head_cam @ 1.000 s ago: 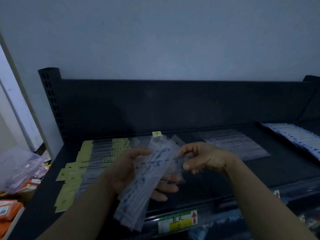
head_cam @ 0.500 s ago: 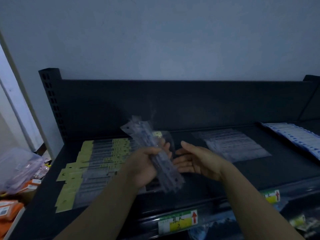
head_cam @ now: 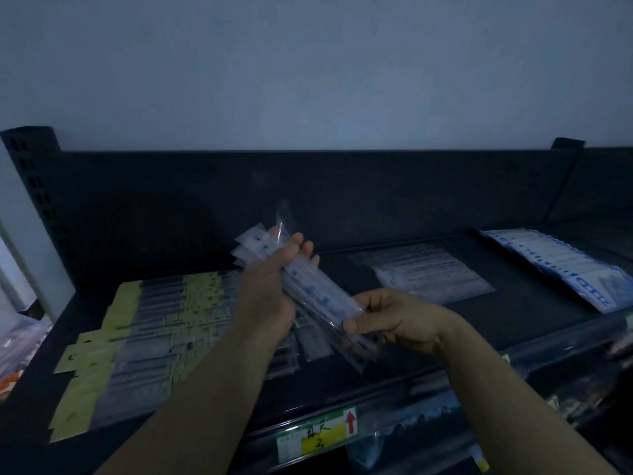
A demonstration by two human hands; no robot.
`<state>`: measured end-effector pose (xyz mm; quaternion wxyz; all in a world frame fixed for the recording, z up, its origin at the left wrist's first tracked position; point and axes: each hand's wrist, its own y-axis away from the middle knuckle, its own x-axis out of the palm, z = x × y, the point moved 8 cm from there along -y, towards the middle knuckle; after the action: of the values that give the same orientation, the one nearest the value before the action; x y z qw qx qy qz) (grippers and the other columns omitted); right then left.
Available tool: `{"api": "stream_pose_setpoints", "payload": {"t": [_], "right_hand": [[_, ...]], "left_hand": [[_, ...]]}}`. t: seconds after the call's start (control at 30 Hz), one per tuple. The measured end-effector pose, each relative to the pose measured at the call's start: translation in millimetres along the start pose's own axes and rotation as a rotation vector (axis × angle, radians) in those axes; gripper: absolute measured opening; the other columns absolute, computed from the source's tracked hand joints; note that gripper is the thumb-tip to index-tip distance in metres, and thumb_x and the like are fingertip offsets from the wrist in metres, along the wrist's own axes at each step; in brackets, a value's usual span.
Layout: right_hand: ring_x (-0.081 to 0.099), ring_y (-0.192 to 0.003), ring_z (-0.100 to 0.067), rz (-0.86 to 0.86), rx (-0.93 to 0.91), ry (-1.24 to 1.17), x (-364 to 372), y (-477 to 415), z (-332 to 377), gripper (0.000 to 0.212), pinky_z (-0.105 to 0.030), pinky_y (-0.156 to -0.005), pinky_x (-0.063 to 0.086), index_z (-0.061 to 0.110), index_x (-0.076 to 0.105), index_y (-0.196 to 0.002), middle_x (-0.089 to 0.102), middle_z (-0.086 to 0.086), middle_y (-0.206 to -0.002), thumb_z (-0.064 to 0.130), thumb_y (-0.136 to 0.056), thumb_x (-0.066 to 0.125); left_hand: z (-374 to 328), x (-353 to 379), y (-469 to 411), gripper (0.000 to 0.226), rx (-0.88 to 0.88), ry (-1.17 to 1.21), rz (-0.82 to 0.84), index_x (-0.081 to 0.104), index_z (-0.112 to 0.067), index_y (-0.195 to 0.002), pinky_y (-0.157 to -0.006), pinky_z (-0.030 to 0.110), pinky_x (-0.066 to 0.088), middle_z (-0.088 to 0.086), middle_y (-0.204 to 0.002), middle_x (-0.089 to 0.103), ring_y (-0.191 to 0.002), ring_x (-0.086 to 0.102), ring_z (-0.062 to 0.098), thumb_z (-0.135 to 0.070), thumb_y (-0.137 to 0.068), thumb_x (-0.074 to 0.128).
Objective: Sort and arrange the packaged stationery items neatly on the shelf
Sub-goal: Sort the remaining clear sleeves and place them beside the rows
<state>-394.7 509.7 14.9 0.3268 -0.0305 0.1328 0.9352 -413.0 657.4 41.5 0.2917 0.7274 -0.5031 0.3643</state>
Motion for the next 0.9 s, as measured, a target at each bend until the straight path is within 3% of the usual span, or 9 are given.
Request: {"api": "stream_pose_setpoints", "payload": {"t": [0.1, 0.2, 0.27, 0.37, 0.47, 0.53, 0.63, 0.73, 0.9], "right_hand": [[0.064, -0.074, -0.016, 0.023, 0.035, 0.027, -12, 5, -6, 0.019, -0.023, -0.061, 0.052, 0.011, 0.068, -0.094, 0.069, -0.004, -0.084, 0.015, -0.076, 0.075], [0.063, -0.075, -0.017, -0.01, 0.016, 0.067, -32, 7, -7, 0.02, -0.026, -0.063, 0.051, 0.015, 0.071, -0.091, 0.069, -0.006, -0.085, 0.016, -0.071, 0.077], [0.063, -0.079, -0.021, -0.057, -0.014, 0.1, -53, 11, -5, 0.021, -0.03, -0.07, 0.05, 0.012, 0.074, -0.09, 0.07, -0.011, -0.088, 0.016, -0.069, 0.078], [0.063, -0.093, -0.027, -0.099, -0.025, 0.152, -87, 23, -3, 0.039, -0.039, -0.088, 0.047, 0.005, 0.071, -0.102, 0.069, -0.021, -0.108, 0.019, -0.067, 0.081], [0.064, -0.09, -0.016, -0.148, -0.029, 0.283, -122, 38, 0, 0.032, -0.032, -0.086, 0.048, 0.011, 0.072, -0.103, 0.072, -0.01, -0.103, 0.015, -0.072, 0.079], [0.064, -0.084, -0.009, -0.186, -0.038, 0.416, -141, 47, 1, 0.024, -0.028, -0.082, 0.049, 0.015, 0.073, -0.1, 0.073, 0.0, -0.094, 0.008, -0.077, 0.077], [0.058, -0.067, 0.005, -0.257, -0.027, 0.646, -151, 53, -6, 0.022, -0.016, -0.067, 0.047, 0.026, 0.072, -0.084, 0.066, 0.016, -0.074, 0.006, -0.076, 0.077], [0.062, -0.078, 0.003, -0.275, -0.032, 0.632, -155, 56, -28, 0.029, -0.011, -0.072, 0.048, 0.03, 0.07, -0.091, 0.068, 0.018, -0.085, 0.007, -0.075, 0.078], [0.064, -0.091, -0.006, -0.3, -0.15, 0.496, -170, 67, -50, 0.032, -0.017, -0.081, 0.051, 0.028, 0.067, -0.092, 0.069, 0.011, -0.094, 0.006, -0.073, 0.079]], "left_hand": [[-18, 8, -10, 0.015, 0.122, -0.09, 0.093, 0.061, -0.012, -0.095, -0.084, 0.035, 0.055, -0.001, -0.081, 0.067, -0.083, 0.067, 0.013, 0.001, -0.088, 0.058], [-30, 12, -17, 0.018, 0.255, -0.206, 0.12, 0.052, -0.012, -0.081, -0.077, 0.031, 0.056, -0.001, -0.073, 0.054, -0.07, 0.059, 0.011, 0.003, -0.088, 0.059], [-29, 11, -18, 0.016, 0.301, -0.255, 0.065, 0.053, -0.002, -0.095, -0.067, 0.032, 0.054, 0.002, -0.076, 0.051, -0.063, 0.056, 0.012, 0.004, -0.085, 0.063], [-25, 3, -17, 0.048, 0.326, -0.314, -0.112, 0.049, -0.008, -0.125, -0.06, 0.029, 0.056, 0.006, -0.094, 0.059, -0.072, 0.062, 0.015, 0.002, -0.082, 0.068], [-24, 11, -13, 0.045, 0.4, -0.701, -0.129, 0.053, -0.018, -0.122, -0.072, 0.03, 0.052, 0.003, -0.085, 0.06, -0.077, 0.06, 0.013, -0.011, -0.083, 0.072], [-13, 21, -10, 0.048, 0.419, -0.982, -0.104, 0.054, -0.025, -0.12, -0.08, 0.031, 0.048, -0.001, -0.1, 0.06, -0.092, 0.058, 0.011, -0.024, -0.079, 0.077], [27, 44, -10, 0.062, 0.325, -1.329, 0.076, 0.055, -0.03, -0.125, -0.092, 0.025, 0.04, -0.012, -0.121, 0.051, -0.111, 0.049, 0.005, -0.036, -0.07, 0.082], [86, 45, -9, 0.063, 0.072, -1.618, 0.32, 0.055, -0.031, -0.125, -0.092, 0.02, 0.041, -0.012, -0.116, 0.057, -0.109, 0.054, 0.003, -0.034, -0.069, 0.084], [110, 30, -11, 0.02, 0.042, -1.847, 0.316, 0.063, -0.038, -0.085, -0.082, 0.034, 0.054, -0.012, -0.089, 0.068, -0.085, 0.066, 0.008, -0.036, -0.07, 0.077]]}}
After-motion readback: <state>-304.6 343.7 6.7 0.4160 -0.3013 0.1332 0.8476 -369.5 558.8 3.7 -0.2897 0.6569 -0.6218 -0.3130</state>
